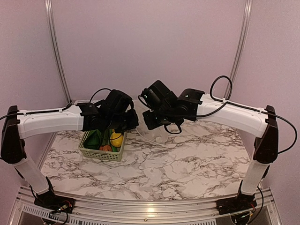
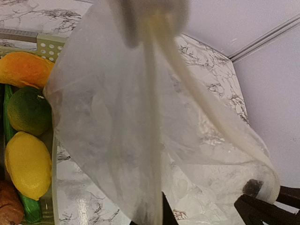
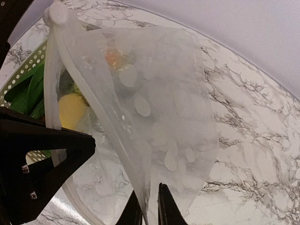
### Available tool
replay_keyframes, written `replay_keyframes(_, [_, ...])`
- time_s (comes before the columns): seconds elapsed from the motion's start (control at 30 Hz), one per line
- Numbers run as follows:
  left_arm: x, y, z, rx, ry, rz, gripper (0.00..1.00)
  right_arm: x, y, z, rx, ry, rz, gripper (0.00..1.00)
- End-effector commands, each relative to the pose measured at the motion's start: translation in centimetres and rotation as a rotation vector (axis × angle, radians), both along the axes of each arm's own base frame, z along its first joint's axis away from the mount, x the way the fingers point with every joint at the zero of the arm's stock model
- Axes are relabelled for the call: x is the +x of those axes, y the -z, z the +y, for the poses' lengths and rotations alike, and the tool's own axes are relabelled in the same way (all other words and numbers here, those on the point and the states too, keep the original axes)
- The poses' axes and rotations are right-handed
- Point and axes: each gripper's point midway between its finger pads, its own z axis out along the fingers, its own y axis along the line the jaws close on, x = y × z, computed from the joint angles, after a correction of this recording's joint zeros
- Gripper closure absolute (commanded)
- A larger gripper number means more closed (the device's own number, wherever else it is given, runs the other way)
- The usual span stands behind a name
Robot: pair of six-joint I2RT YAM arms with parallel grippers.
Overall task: Place the food in the zip-top bag and seal the zipper
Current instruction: Open the zipper food storage bag at the center of the board.
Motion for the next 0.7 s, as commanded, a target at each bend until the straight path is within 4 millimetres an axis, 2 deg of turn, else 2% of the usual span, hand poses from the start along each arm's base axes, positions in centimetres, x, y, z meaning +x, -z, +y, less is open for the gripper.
replay_keyframes(0.0, [-0.8, -4.2, -2.6, -0.156, 0.106, -0.101, 0.96, 0.6, -2.2, -0.1, 0.026, -0.003, -0.038, 0.78])
replay_keyframes(0.03, [-0.8, -4.1, -2.6, -0.156, 0.106, -0.102, 0.96, 0.6, -2.3, 0.0, 0.033, -0.006, -0.037, 0.72])
replay_keyframes(0.1, [-0.9, -4.2, -2.5, -0.158, 0.107, -0.104, 0.98, 0.6, -2.1, 0.3, 0.046, -0.018, -0.029, 0.67])
replay_keyframes(0.37, [-1.2, -4.7, -2.9, -0.184, 0.142, -0.123, 0.99, 0.4, -0.6, 1.4, 0.082, -0.092, 0.021, 0.64])
replay_keyframes(0.43, [-1.3, -5.0, -2.9, -0.189, 0.145, -0.130, 1.00, 0.8, -0.3, 1.1, 0.069, -0.074, 0.010, 0.67])
replay_keyframes(0.57, [-1.5, -4.7, -2.6, -0.180, 0.148, -0.123, 1.00, 2.5, -0.1, -0.8, 0.060, 0.004, 0.000, 0.90])
replay_keyframes(0.67, [-1.6, -3.8, -1.9, -0.143, 0.128, -0.108, 1.00, 3.8, -2.0, -2.9, 0.045, 0.085, -0.074, 1.00])
